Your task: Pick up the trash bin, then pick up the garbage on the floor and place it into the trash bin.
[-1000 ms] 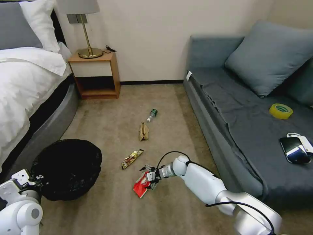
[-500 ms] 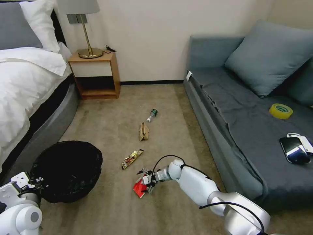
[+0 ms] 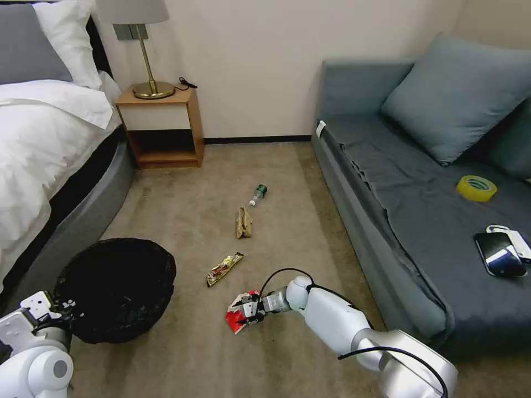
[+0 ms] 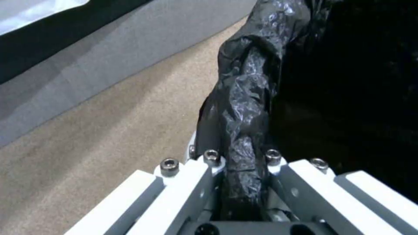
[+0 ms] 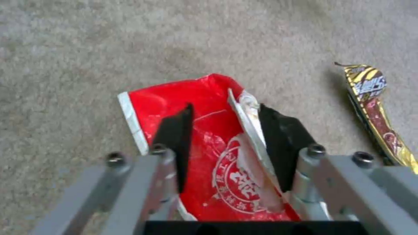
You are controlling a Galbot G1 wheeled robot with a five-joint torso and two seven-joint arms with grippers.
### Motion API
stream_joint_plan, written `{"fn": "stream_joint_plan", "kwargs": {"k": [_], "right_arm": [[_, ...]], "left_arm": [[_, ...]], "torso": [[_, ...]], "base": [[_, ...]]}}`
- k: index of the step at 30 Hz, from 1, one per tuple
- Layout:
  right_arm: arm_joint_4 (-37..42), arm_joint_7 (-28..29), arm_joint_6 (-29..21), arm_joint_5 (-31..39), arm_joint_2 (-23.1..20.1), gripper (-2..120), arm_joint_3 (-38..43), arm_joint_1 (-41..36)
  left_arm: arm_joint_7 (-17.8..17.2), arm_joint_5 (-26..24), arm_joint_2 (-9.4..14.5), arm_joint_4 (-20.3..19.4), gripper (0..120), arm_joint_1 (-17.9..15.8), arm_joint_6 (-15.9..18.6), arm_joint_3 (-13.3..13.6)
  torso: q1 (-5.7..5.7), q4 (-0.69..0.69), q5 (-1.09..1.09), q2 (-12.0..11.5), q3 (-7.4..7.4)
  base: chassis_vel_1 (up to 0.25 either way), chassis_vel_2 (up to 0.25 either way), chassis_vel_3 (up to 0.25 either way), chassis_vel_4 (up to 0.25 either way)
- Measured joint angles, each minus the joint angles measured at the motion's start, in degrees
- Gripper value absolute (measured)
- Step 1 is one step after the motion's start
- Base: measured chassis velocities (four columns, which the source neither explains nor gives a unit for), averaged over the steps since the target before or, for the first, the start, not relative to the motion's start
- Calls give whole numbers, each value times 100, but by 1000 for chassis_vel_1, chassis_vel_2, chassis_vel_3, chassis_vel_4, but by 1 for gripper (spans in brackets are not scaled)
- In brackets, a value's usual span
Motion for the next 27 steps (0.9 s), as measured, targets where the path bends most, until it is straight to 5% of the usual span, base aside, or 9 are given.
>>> {"fn": "stream_joint_plan", "kwargs": {"k": [9,18,23,25,27], "right_arm": [[82,89,3,37,-46,8,40,-22],[282,143,3,174,-103,4,144,-41],[842,150,-289,738,-333,0,139,-121],[1597,224,-685,1767,-631,0,126,-220],[1768,256,-762,2011,-703,0,124,-249]], "left_arm": [[6,18,-14,-12,2,4,-14,17],[8,22,-15,-19,2,10,-17,13],[8,16,4,-51,2,14,-17,15],[8,4,36,-51,2,12,-17,20],[8,2,41,-38,2,11,-17,22]], "torso": [[0,0,0,0,0],[0,0,0,0,0],[0,0,0,0,0],[0,0,0,0,0],[0,0,0,0,0]], "base": [[0,0,0,0],[0,0,0,0],[0,0,0,0],[0,0,0,0],[0,0,0,0]]}}
